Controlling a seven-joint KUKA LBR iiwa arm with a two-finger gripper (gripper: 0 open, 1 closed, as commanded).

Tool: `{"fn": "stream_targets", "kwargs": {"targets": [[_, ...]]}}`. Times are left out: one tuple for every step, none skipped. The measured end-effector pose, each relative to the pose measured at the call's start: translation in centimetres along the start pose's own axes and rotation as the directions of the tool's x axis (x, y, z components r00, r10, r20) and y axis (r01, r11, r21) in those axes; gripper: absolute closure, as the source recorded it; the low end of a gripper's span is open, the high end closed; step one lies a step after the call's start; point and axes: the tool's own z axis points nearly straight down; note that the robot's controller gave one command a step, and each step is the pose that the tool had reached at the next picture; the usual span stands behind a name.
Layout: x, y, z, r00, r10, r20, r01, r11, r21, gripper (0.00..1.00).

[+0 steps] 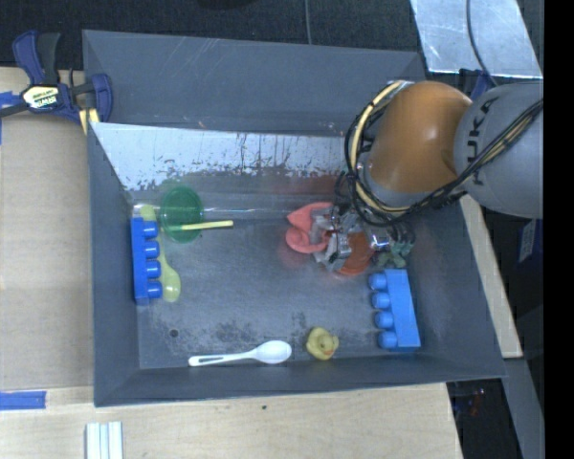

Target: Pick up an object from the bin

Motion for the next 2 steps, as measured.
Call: {"fn": "stream_targets", "kwargs": {"targets": [[1.5, 0.7, -5.9, 0.999, -0.044, 0.004, 0.043, 0.999, 0.014, 1.0], [0.2, 1.3, -13.2, 0.999, -0.042, 0.003, 0.042, 0.999, 0.004, 1.0]]}}
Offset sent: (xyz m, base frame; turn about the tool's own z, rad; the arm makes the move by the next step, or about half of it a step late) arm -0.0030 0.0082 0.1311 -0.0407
